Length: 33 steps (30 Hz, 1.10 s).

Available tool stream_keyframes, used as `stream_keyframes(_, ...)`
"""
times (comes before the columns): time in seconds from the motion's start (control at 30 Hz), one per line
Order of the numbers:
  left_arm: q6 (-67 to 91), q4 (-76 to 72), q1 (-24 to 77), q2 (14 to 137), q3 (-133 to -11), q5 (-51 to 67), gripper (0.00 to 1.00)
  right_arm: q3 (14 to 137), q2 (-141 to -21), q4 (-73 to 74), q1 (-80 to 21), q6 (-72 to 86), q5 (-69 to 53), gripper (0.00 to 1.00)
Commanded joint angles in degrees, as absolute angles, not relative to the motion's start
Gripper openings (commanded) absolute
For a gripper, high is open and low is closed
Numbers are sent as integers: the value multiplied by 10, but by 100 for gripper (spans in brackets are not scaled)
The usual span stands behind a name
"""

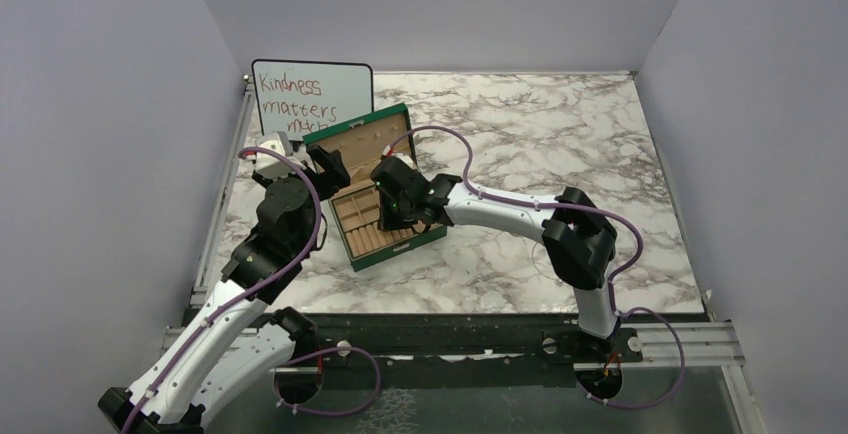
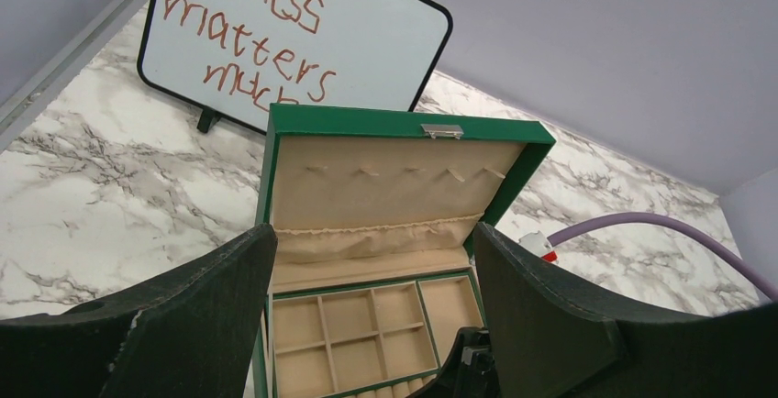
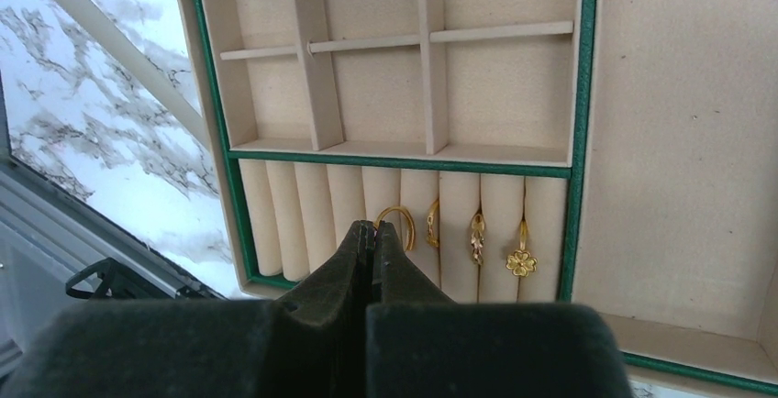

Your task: Organize the mixed jewelry

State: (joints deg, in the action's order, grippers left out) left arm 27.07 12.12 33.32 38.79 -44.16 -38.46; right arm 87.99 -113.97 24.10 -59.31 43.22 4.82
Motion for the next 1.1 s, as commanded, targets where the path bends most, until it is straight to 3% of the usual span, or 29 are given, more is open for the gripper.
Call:
stream_keyframes(0.0, 268, 113, 332, 382, -435, -393, 80, 863, -1120, 232, -598, 448, 44, 1)
stream_keyframes(1.07, 272, 114, 331, 384, -433, -389, 80, 789, -1087, 131, -589, 509, 10, 1)
